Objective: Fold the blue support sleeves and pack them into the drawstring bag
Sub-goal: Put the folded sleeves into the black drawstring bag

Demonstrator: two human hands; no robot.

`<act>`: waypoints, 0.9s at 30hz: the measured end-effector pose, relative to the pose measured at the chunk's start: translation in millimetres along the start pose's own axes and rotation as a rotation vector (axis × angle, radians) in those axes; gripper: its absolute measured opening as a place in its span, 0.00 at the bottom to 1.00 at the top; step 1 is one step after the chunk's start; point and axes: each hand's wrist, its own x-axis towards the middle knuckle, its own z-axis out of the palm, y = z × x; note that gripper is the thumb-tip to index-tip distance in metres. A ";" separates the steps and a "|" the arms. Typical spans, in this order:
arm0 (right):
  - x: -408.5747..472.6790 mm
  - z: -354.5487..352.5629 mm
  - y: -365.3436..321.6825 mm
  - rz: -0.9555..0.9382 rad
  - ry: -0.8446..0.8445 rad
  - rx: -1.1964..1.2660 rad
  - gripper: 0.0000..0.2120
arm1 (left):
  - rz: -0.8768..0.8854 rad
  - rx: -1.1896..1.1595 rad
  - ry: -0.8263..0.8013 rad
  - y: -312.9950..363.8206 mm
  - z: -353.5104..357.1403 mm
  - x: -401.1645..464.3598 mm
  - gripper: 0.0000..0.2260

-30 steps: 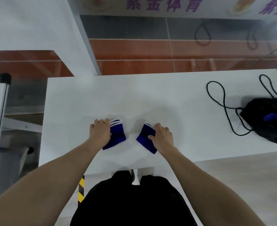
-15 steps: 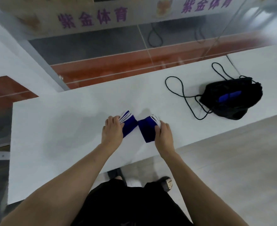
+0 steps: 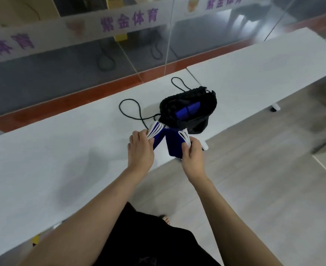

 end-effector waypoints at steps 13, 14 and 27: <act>148.7 -101.6 30.0 0.046 0.087 -0.034 0.12 | 0.095 -0.108 0.058 114.3 76.0 104.1 0.14; 164.0 -105.8 28.8 0.043 0.077 -0.048 0.11 | 0.082 -0.114 0.054 117.8 80.8 116.2 0.14; 302.1 -109.0 37.1 -0.097 -0.265 -0.243 0.13 | -0.213 -0.138 0.005 125.9 104.9 189.2 0.11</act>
